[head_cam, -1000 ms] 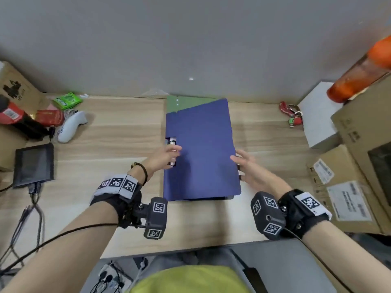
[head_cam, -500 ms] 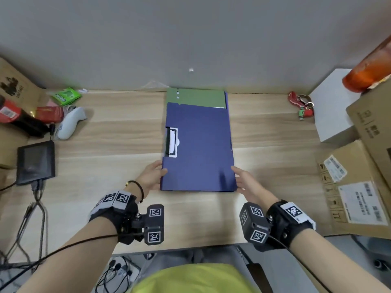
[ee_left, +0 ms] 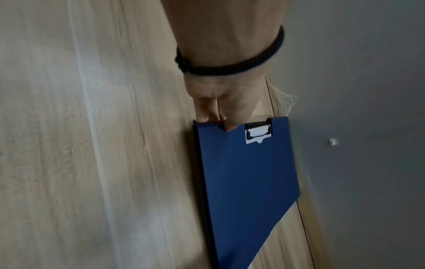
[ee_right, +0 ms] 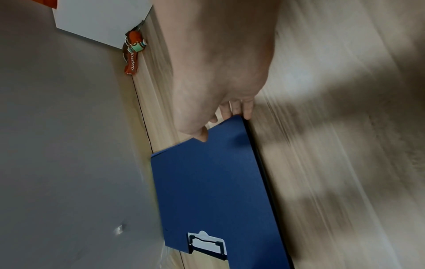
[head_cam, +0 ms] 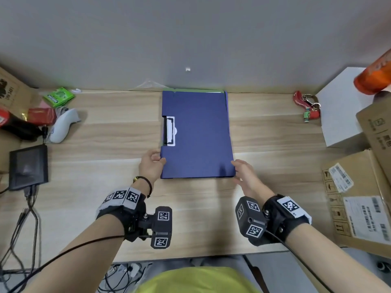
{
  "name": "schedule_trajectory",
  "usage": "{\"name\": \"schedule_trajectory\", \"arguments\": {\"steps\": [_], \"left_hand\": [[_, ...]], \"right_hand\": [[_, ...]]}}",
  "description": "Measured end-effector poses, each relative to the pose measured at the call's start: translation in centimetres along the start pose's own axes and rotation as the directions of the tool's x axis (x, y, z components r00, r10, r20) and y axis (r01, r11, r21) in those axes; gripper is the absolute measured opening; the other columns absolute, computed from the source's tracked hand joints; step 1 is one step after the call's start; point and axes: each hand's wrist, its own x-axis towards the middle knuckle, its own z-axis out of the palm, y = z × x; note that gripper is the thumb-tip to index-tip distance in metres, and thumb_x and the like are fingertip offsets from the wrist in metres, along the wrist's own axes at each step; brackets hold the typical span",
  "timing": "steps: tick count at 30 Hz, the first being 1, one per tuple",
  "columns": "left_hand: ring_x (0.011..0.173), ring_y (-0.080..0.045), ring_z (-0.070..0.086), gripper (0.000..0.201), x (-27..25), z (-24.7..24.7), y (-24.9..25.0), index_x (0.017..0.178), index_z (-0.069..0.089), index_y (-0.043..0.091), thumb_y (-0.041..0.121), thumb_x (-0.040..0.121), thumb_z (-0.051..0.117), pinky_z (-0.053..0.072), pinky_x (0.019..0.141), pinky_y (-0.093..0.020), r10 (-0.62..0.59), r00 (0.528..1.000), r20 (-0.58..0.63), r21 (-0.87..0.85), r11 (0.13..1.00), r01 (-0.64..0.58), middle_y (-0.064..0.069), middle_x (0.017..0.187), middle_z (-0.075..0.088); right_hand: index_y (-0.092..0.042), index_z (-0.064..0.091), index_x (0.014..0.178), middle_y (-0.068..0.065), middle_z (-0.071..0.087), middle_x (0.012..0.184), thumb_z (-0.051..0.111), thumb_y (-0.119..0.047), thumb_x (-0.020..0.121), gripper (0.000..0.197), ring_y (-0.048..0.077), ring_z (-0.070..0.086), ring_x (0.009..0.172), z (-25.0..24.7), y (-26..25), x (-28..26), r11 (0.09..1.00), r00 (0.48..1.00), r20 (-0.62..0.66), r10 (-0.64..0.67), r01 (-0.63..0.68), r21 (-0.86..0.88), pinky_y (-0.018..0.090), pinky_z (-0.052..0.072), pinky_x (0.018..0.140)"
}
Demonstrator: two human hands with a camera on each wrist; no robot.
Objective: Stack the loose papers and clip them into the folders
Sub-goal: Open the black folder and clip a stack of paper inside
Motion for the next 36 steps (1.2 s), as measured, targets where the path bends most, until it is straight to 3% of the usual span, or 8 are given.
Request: {"name": "schedule_trajectory", "arguments": {"steps": [4,8,10,12,19,30,34,36], "left_hand": [[0.102,-0.022,0.06,0.042,-0.1,0.7,1.0,0.128,0.057,0.015,0.005,0.088,0.051,0.049,0.096,-0.036,0.019,1.0,-0.01,0.055,0.998,-0.019,-0.003,0.113,0.063],[0.11,-0.024,0.062,0.05,0.5,1.0,0.8,0.131,0.056,0.013,0.013,0.082,0.048,0.049,0.099,-0.038,0.037,0.999,-0.001,0.033,0.999,-0.037,-0.004,0.121,0.064],[0.1,-0.021,0.061,0.046,0.1,1.0,1.3,0.132,0.054,0.015,0.004,0.089,0.044,0.051,0.087,-0.029,0.058,0.997,0.046,0.017,0.998,-0.059,-0.002,0.113,0.063],[0.09,-0.016,0.059,0.043,0.0,1.1,1.6,0.124,0.053,0.024,-0.002,0.092,0.04,0.047,0.077,-0.021,0.072,0.993,0.089,0.01,0.997,-0.074,0.004,0.102,0.061],[0.12,-0.02,0.054,0.05,0.0,0.5,1.1,0.14,0.044,0.01,0.001,0.091,0.044,0.044,0.102,-0.031,0.096,0.984,0.148,0.066,0.992,-0.107,0.006,0.133,0.049],[0.103,-0.014,0.049,0.05,-0.6,-0.6,-0.4,0.143,0.04,0.002,-0.004,0.093,0.042,0.04,0.083,-0.02,0.068,0.98,0.188,0.083,0.993,-0.084,-0.002,0.125,0.052],[0.126,-0.02,0.047,0.051,-0.7,-1.8,-0.7,0.147,0.034,0.008,0.003,0.097,0.042,0.038,0.103,-0.027,-0.003,0.966,0.258,0.107,0.994,-0.025,-0.006,0.146,0.042],[0.129,-0.023,0.048,0.046,-1.0,-2.7,-0.9,0.145,0.039,0.01,0.006,0.099,0.042,0.04,0.104,-0.028,-0.031,0.953,0.302,0.111,0.994,-0.003,-0.008,0.14,0.051]], "right_hand": [[-0.011,0.05,0.125,0.004,0.05,0.128,0.054,-0.02,0.092,0.035,0.018,0.046,0.122,0.4,-1.0,-0.1,0.999,0.999,-0.033,-0.037,0.038,0.038,0.029,0.04,0.096],[-0.009,0.046,0.134,0.004,0.05,0.138,0.046,-0.016,0.095,0.04,0.019,0.043,0.13,0.9,-1.4,-0.1,0.999,0.999,-0.025,-0.036,0.036,0.009,0.029,0.036,0.1],[-0.013,0.042,0.139,0.001,0.048,0.141,0.043,-0.014,0.096,0.043,0.018,0.041,0.132,1.2,-1.5,-0.2,0.999,0.999,-0.003,-0.034,0.034,-0.019,0.029,0.033,0.102],[-0.016,0.039,0.14,-0.003,0.048,0.137,0.042,-0.013,0.097,0.044,0.015,0.04,0.13,1.5,-1.7,-0.5,0.998,0.999,0.005,-0.033,0.033,-0.046,0.03,0.029,0.106],[-0.019,0.034,0.144,0.0,0.037,0.147,0.045,-0.016,0.098,0.048,0.021,0.033,0.137,1.5,-2.0,-1.6,0.999,1.0,-0.016,-0.019,0.019,-0.032,0.037,0.033,0.11],[-0.018,0.035,0.143,-0.004,0.041,0.146,0.042,-0.008,0.097,0.049,0.017,0.039,0.135,2.2,0.0,-2.6,0.991,0.991,-0.038,-0.129,0.131,0.038,0.034,0.03,0.113],[-0.017,0.028,0.147,0.0,0.036,0.149,0.04,-0.005,0.097,0.053,0.017,0.033,0.138,2.1,-0.1,-3.5,0.987,0.989,-0.031,-0.148,0.15,0.059,0.031,0.024,0.111],[-0.016,0.027,0.148,0.002,0.032,0.152,0.043,-0.006,0.097,0.054,0.017,0.029,0.14,1.9,0.1,-3.7,0.986,0.986,-0.052,-0.156,0.159,0.052,0.032,0.021,0.113]]}}
